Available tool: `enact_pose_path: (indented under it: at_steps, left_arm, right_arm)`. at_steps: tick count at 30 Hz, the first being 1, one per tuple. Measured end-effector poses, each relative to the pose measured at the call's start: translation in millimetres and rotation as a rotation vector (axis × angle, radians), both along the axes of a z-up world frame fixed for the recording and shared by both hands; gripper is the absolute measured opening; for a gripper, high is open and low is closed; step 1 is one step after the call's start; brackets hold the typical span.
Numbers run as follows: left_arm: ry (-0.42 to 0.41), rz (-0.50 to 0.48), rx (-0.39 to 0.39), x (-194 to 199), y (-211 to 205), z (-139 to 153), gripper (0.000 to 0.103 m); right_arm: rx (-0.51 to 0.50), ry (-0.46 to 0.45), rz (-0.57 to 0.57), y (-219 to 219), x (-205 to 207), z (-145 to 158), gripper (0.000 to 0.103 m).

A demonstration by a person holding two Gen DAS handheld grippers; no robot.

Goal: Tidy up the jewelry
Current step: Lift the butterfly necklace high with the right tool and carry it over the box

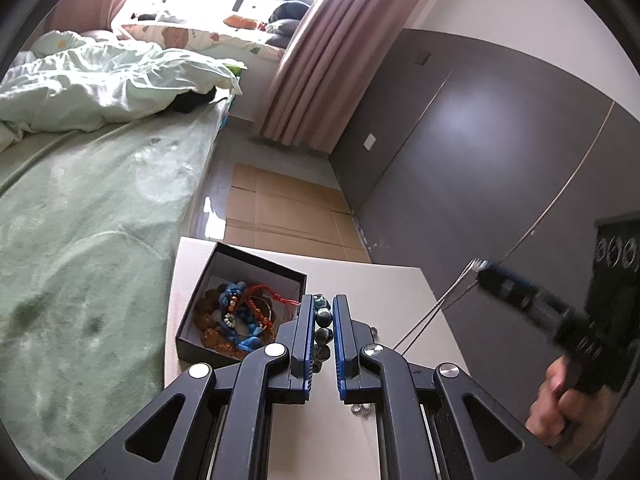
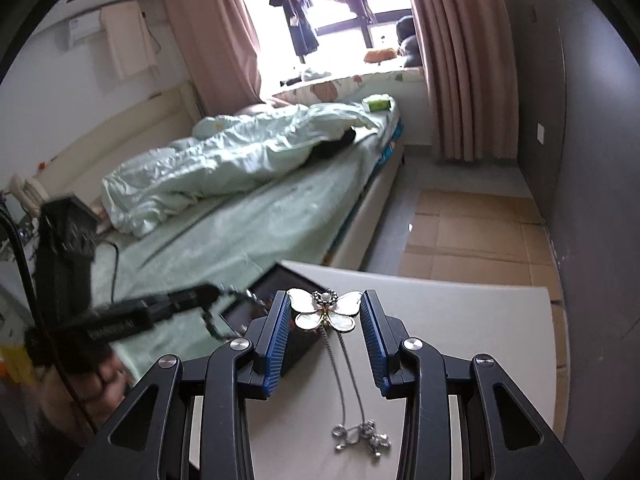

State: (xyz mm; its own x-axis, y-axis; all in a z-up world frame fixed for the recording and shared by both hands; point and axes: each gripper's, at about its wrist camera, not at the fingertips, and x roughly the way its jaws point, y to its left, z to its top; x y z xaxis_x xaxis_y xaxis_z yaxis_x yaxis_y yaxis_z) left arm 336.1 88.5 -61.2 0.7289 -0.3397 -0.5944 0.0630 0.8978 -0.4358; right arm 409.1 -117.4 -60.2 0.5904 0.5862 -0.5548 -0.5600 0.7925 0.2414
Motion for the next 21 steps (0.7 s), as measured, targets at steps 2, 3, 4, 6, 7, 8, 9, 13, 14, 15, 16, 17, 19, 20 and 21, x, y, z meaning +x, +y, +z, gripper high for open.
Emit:
enact_pose_path:
  at_steps: [2,3,4,6,7,8,9,13,14,15,16,17,19,20,21]
  left_arm:
    - [-0.001,0.003,-0.002,-2.9,2.9,3.5,0.009]
    - [-0.004,0.007,-0.004,-5.1,5.4,6.0,0.009]
    - [-0.007,0.011,-0.004,-6.2,6.9,8.3,0.009]
    - [-0.015,0.019,-0.006,-11.1,10.6,14.6,0.009]
    - [-0.019,0.021,-0.008,-12.9,12.0,17.5,0.009]
    - [-0.023,0.022,-0.009,-15.0,13.9,20.6,0.009]
    - [-0.029,0.024,-0.009,-17.9,15.4,25.3,0.009]
    - [-0.054,0.026,-0.002,-27.0,18.0,42.6,0.009]
    - [-0.062,0.027,0.0,-29.4,18.9,47.7,0.009]
    - [-0.067,0.028,0.001,-30.7,19.2,51.4,0.009]
    - [-0.074,0.03,0.002,-32.7,20.2,56.3,0.009]
    - [-0.082,0.031,0.003,-34.4,21.3,61.5,0.009]
    - [-0.094,0.033,0.006,-36.4,23.5,70.1,0.009]
    - [-0.101,0.033,0.007,-37.7,24.8,74.8,0.009]
    - [-0.108,0.034,0.009,-39.0,26.1,79.4,0.009]
  right_arm:
    - [0.002,-0.019,-0.005,0.9,-2.5,11.2,0.037]
    - [0.004,-0.03,-0.005,1.1,-4.0,17.9,0.037]
    - [0.003,-0.044,-0.005,1.7,-6.3,26.5,0.036]
    - [0.005,-0.07,-0.005,2.6,-11.2,41.4,0.036]
    - [0.008,-0.089,-0.005,3.4,-14.8,52.1,0.036]
    - [0.007,-0.104,-0.004,4.5,-17.9,59.6,0.036]
    - [0.006,-0.117,-0.004,4.9,-21.1,65.8,0.036]
    - [-0.004,-0.165,0.006,13.5,-32.1,91.6,0.036]
    - [-0.007,-0.176,0.008,15.9,-34.7,97.8,0.036]
    - [-0.008,-0.183,0.011,17.0,-36.1,102.1,0.036]
    - [-0.011,-0.192,0.014,19.4,-38.4,108.2,0.036]
    - [-0.015,-0.203,0.017,21.7,-41.0,114.2,0.036]
    - [-0.024,-0.223,0.022,25.9,-44.9,125.4,0.036]
    - [-0.028,-0.232,0.024,27.3,-46.6,130.9,0.036]
    - [-0.032,-0.242,0.026,29.4,-48.3,136.9,0.036]
